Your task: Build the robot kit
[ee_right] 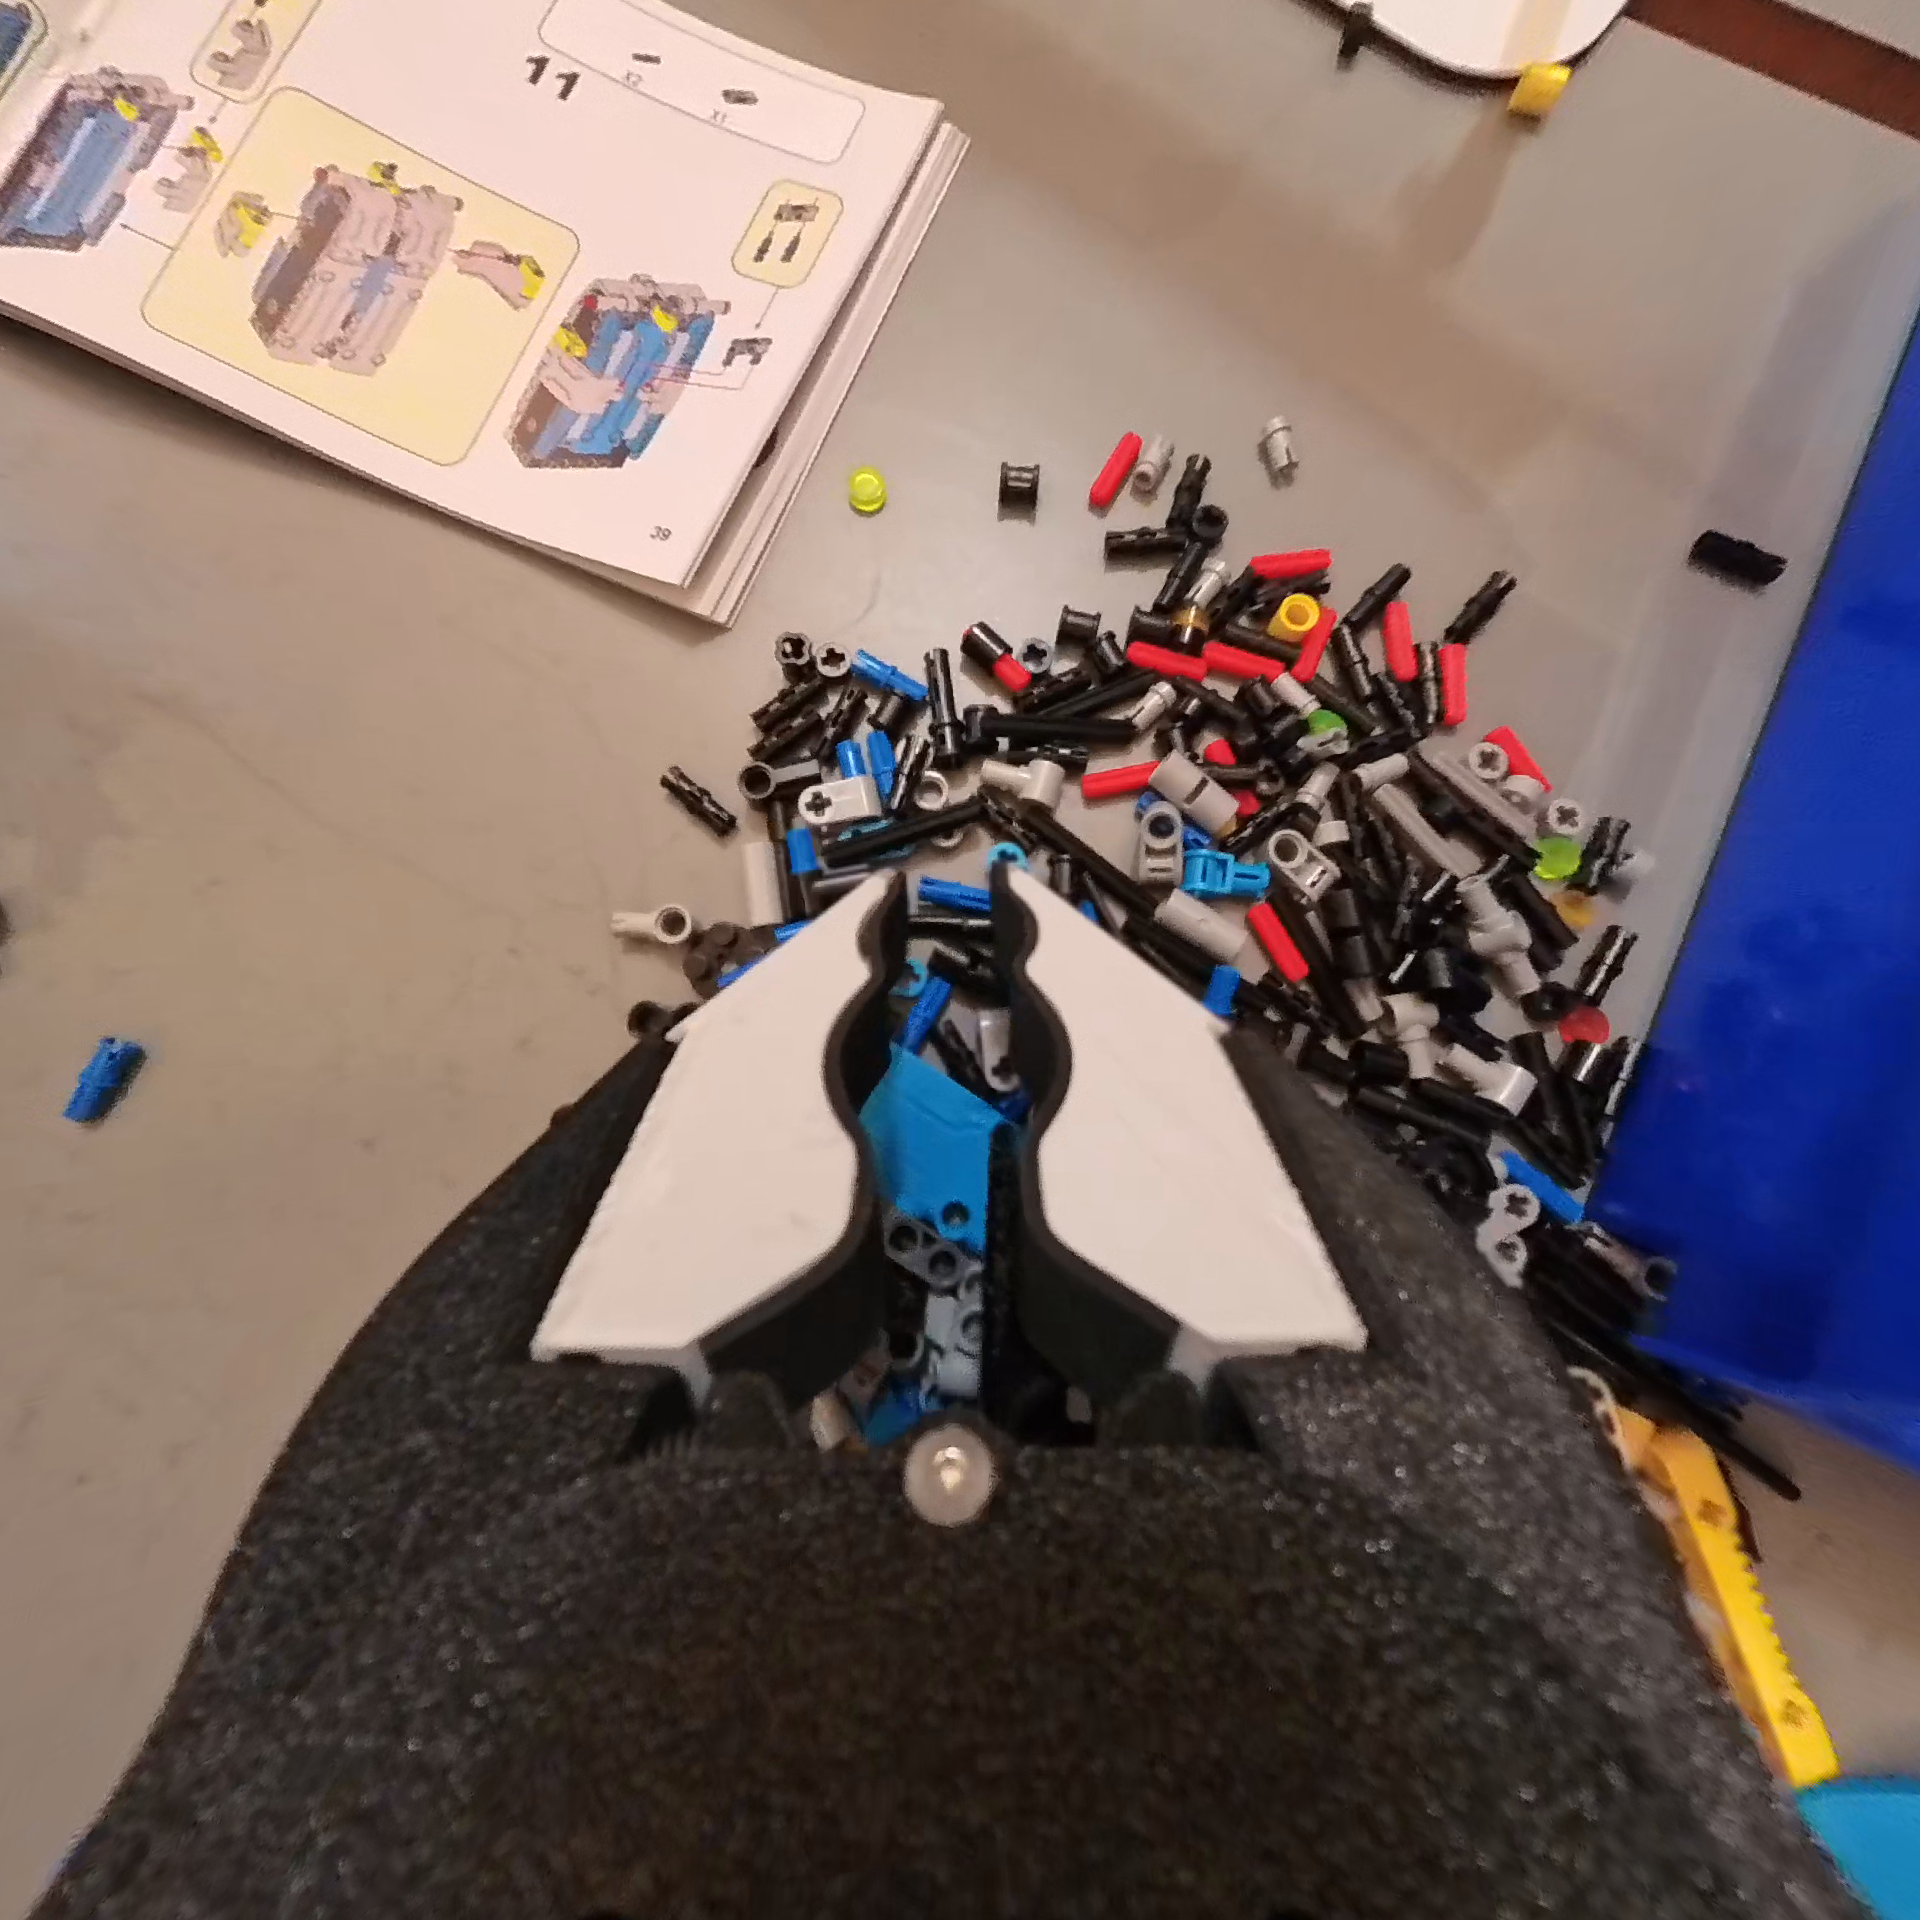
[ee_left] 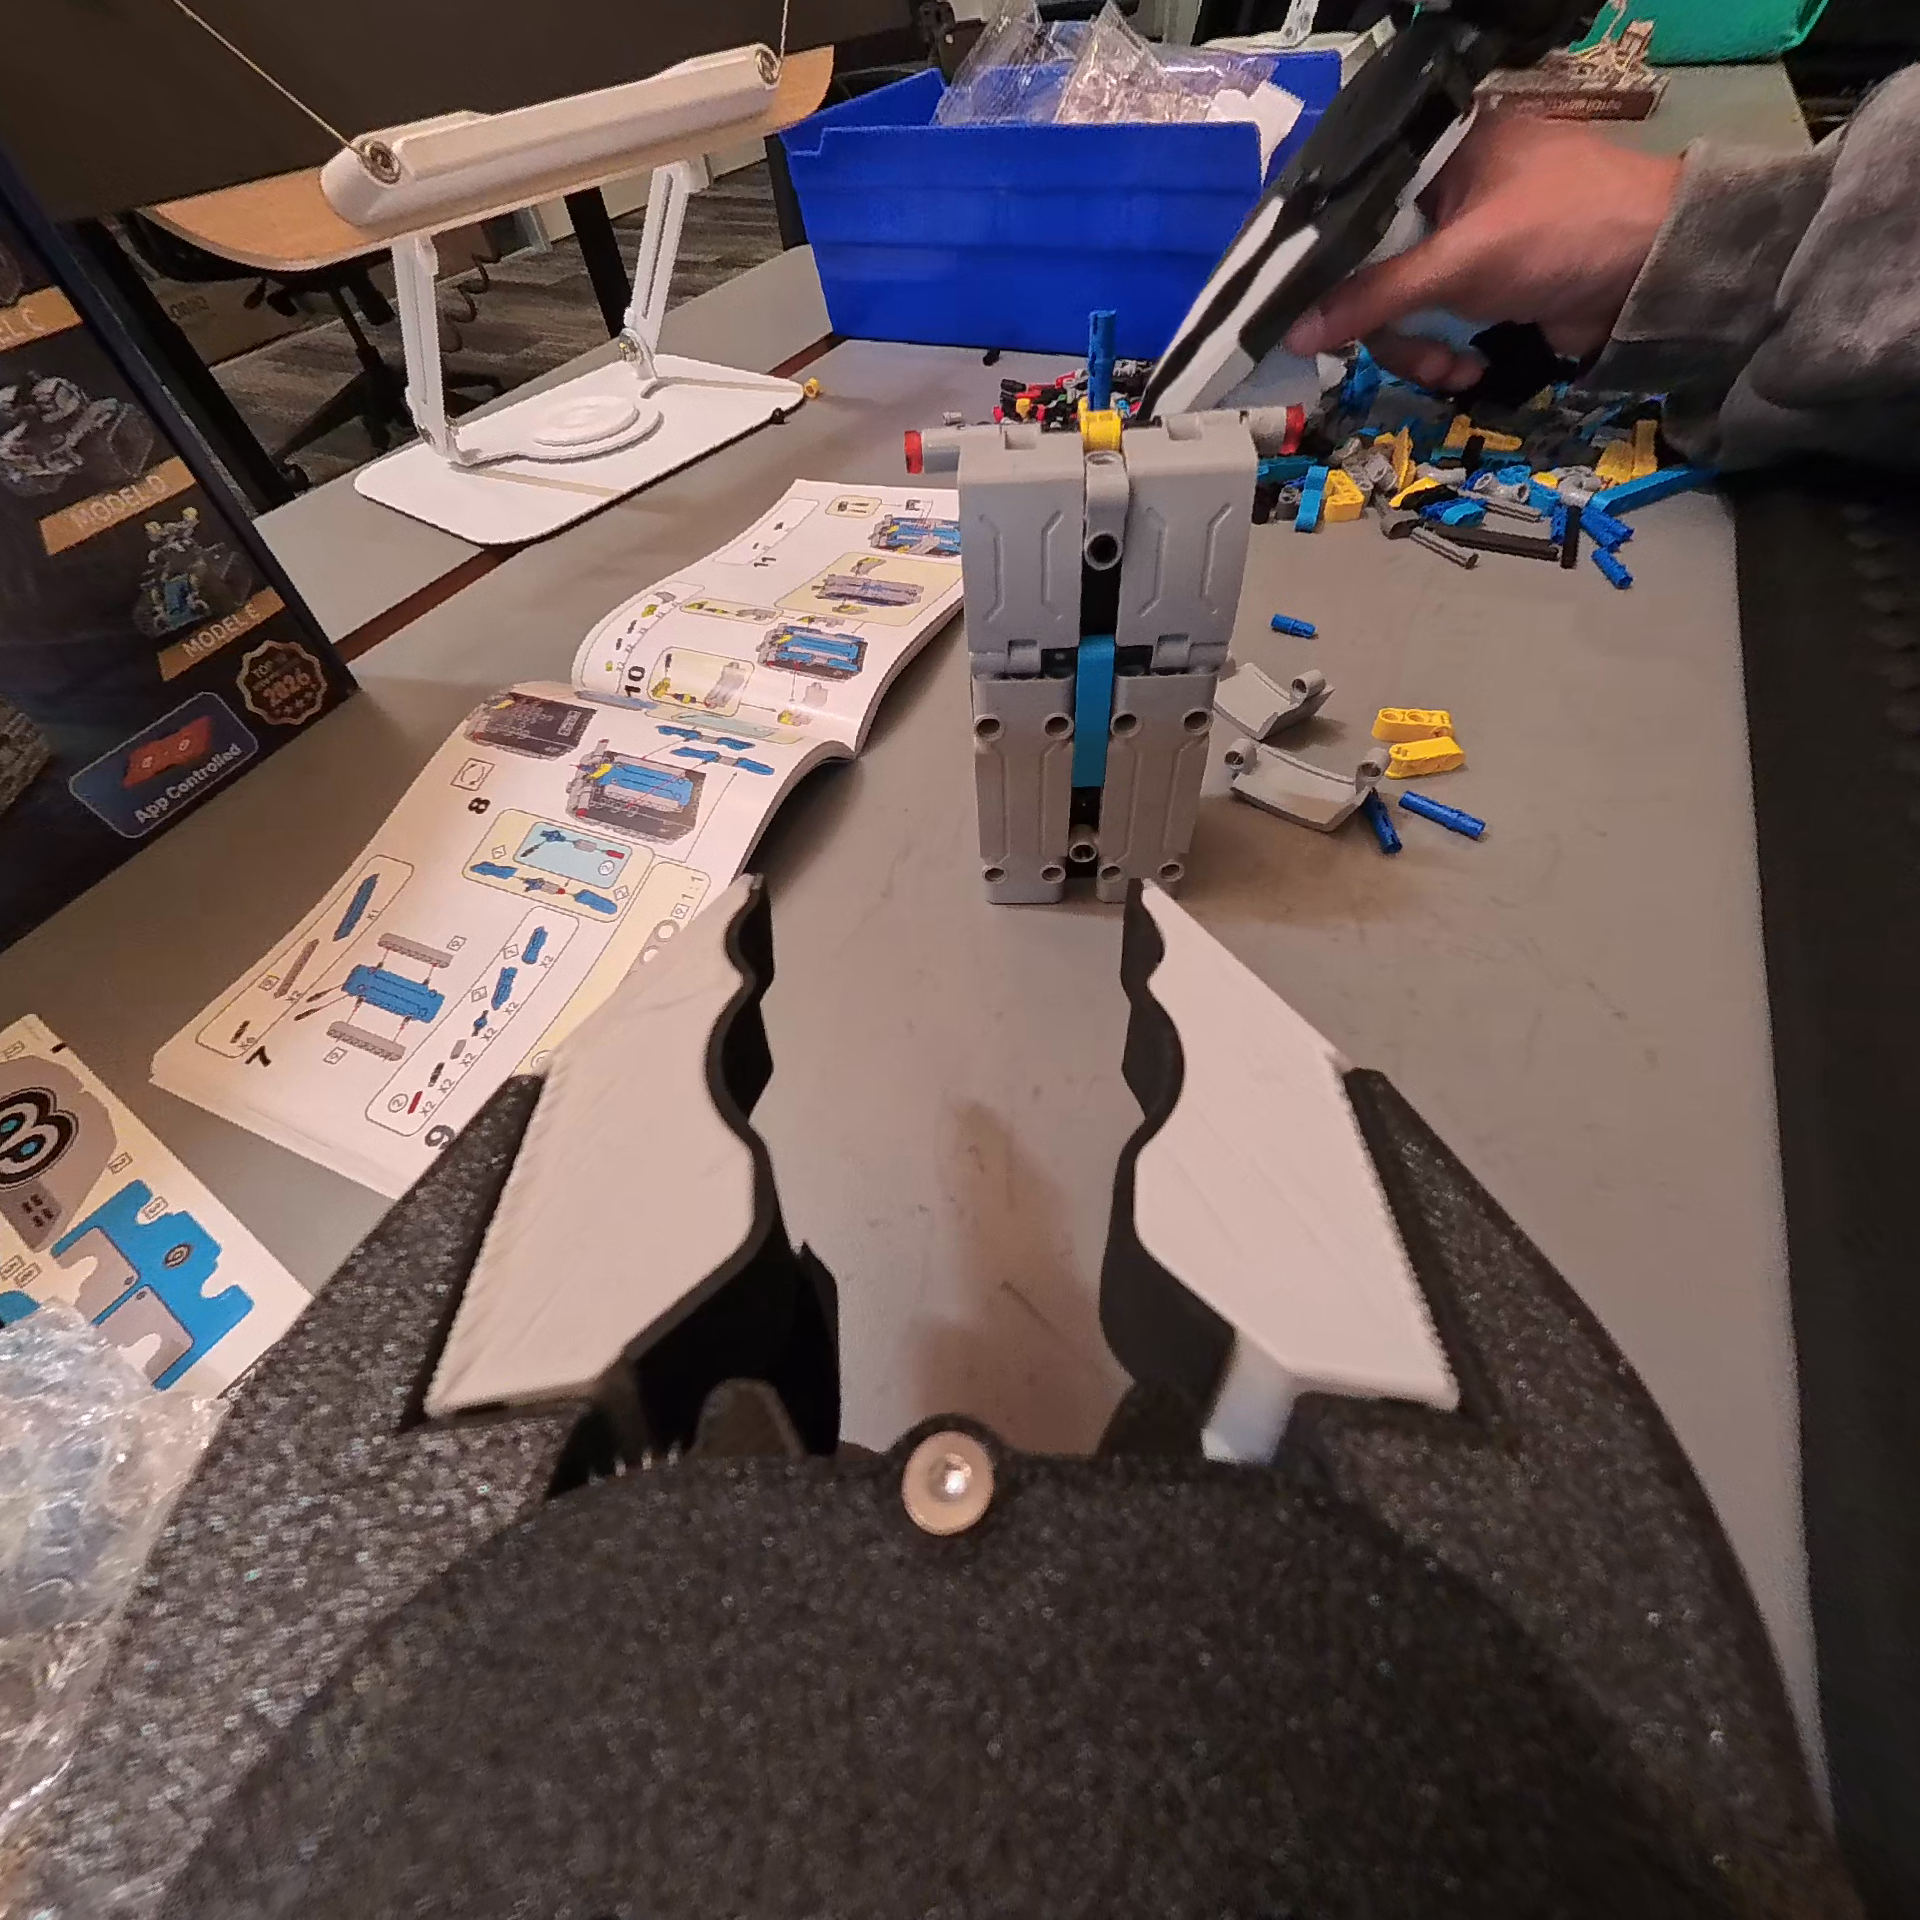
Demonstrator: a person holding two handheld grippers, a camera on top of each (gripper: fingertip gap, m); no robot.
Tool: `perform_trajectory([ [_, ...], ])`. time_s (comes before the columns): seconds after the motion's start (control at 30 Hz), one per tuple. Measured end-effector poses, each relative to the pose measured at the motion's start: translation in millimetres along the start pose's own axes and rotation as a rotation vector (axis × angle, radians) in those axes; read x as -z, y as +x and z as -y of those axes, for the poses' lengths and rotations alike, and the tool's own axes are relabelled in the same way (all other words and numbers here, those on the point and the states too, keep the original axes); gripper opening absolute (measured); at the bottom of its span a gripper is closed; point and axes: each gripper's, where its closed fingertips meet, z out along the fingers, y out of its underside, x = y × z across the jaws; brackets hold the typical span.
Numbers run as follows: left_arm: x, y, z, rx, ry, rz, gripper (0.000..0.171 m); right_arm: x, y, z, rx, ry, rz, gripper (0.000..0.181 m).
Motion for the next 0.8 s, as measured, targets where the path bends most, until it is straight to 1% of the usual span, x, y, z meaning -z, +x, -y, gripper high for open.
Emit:
perform_trajectory([
  [0.13,-0.1,0.2,-0.1,-0.003,0.000,0.001,0.067,-1.0,1.1,0.1,-0.008,0.008,0.004,0.014],
  [0.17,-0.1,0.3,-0.2,-0.004,-0.001,0.001,0.067,-0.8,2.3,-0.3,-0.007,0.006,-0.001,0.010],
  [0.2,-0.1,0.3,-0.2,-0.004,-0.001,0.001,0.067,-0.3,4.4,-1.4,-0.002,0.000,-0.013,0.001],
  [0.27,0.1,0.3,0.0,-0.004,0.000,0.001,0.067,0.4,7.6,-2.0,0.005,-0.001,-0.028,0.000],
  [0.37,0.1,0.3,0.0,-0.004,0.001,0.001,0.067,2.5,7.6,-1.9,-0.016,0.000,-0.009,0.000],
  [0.43,0.1,0.3,0.0,-0.006,0.001,0.002,0.067,10.4,11.5,4.3,-0.020,0.033,-0.025,0.000],
  [0.53,-0.1,0.5,-0.2,-0.007,-0.001,0.002,0.067,26.3,11.8,21.0,-0.069,0.116,0.009,0.000],
  [0.57,-0.1,0.4,-0.2,-0.006,-0.001,0.002,0.067,28.3,12.1,22.4,-0.075,0.123,0.015,0.000],
  [0.7,0.0,0.1,-0.2,-0.003,0.000,0.001,0.067,23.9,10.0,17.4,-0.089,0.108,0.042,0.000],
  [0.8,-0.1,0.4,-0.3,-0.006,-0.001,0.001,0.067,15.7,14.8,3.7,-0.004,0.020,-0.027,0.000],
])
